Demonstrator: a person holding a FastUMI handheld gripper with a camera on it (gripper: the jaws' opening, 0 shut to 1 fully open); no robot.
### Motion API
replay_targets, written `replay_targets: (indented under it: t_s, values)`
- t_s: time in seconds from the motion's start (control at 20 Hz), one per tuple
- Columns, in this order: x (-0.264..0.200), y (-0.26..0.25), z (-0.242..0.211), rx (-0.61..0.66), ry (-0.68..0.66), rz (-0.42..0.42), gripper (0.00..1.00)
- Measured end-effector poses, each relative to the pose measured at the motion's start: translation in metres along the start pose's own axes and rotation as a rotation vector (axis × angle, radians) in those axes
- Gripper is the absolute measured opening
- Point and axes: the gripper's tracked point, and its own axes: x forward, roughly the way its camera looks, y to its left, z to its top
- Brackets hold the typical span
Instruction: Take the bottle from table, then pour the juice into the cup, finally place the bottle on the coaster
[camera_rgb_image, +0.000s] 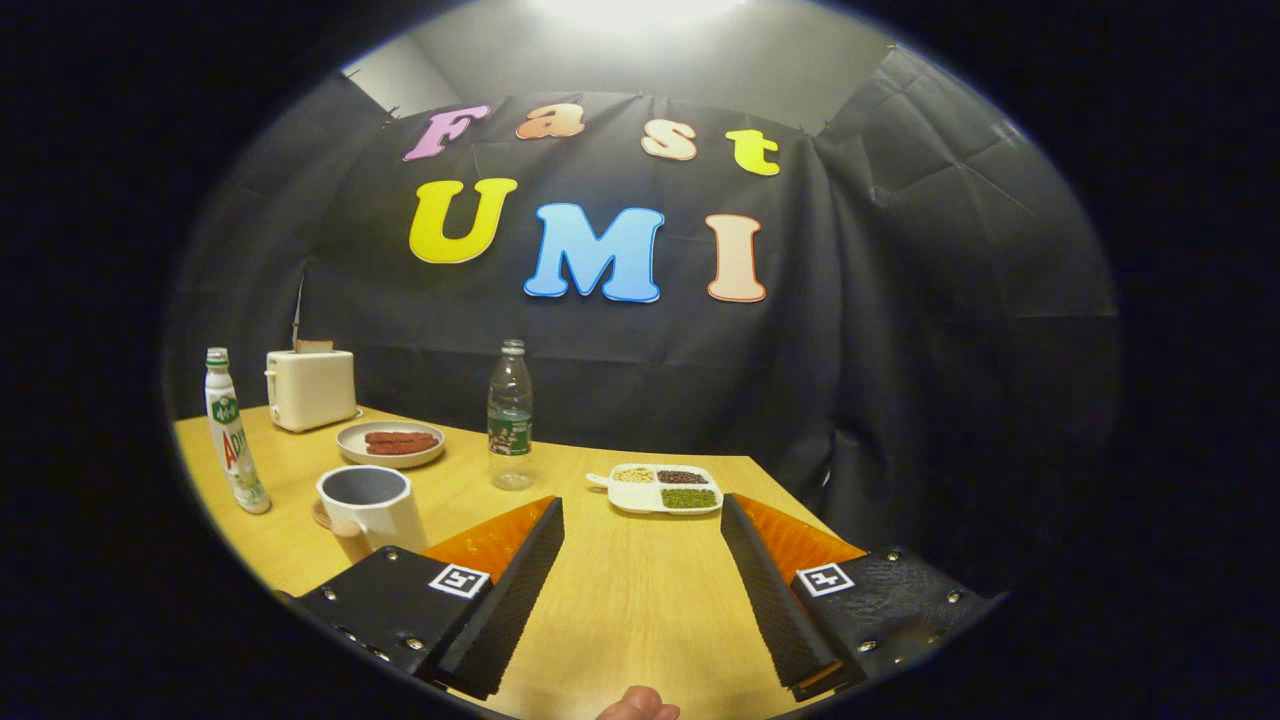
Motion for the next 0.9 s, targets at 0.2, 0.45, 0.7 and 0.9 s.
replay_targets:
  t_s: [0.2, 0.45, 0.7, 0.9]
  values:
    - [-0.029, 0.034, 0.016, -0.028, -0.020, -0.086, 0.96]
    - [-0.064, 0.109, 0.036, 0.046, -0.093, -0.016, 0.96]
    - [-0.079, 0.189, 0.038, -0.020, -0.085, 0.075, 0.96]
    - [-0.087, 0.246, 0.034, 0.011, -0.081, 0.160, 0.96]
